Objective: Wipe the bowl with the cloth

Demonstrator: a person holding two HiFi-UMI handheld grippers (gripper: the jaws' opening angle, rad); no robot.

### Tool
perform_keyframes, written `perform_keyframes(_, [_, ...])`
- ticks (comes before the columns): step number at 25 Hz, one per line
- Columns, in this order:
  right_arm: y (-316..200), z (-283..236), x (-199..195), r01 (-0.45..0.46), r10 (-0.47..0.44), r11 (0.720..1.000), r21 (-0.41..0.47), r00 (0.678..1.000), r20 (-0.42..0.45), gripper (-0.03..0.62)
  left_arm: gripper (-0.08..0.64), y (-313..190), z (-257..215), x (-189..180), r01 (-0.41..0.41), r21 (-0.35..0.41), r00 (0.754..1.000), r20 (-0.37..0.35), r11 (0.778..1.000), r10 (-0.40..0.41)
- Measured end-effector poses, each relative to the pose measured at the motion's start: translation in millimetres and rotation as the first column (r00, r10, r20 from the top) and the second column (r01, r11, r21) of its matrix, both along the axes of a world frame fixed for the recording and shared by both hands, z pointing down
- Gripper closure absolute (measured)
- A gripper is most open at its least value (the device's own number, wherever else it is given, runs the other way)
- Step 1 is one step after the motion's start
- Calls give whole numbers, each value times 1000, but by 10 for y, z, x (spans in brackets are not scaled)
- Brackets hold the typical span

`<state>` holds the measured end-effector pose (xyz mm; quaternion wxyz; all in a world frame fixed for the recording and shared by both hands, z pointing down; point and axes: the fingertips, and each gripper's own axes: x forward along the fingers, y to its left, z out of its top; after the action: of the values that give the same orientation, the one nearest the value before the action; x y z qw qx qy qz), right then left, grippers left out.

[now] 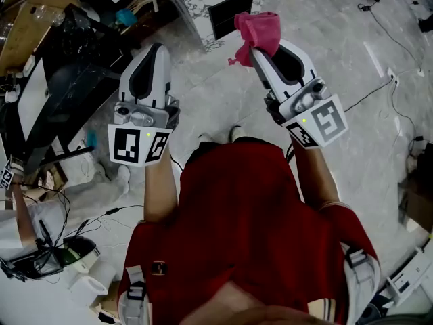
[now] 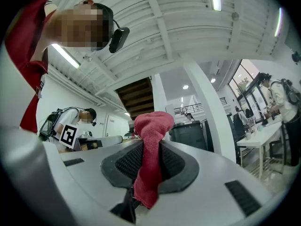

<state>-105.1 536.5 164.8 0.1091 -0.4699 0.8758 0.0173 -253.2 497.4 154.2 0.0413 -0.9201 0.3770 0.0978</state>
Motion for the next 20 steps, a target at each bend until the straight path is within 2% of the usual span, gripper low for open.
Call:
perform_keyframes(4, [-72,4,237,-3,3,1000,9,1000,-10,511,554,-61,25,204,2,-1,1000,-4,1000,-2])
perform_keyframes(11, [-313,55,418,-4,4,1000,6,1000,-20,511,554,-287,95,375,5,-7,1000,3,1000,-5])
perform_keyframes(20, [-999,226,518,-19,19,1000,-1,999,-37,511,554,-1025,287,449,-2,-8,1000,-11,1000,2])
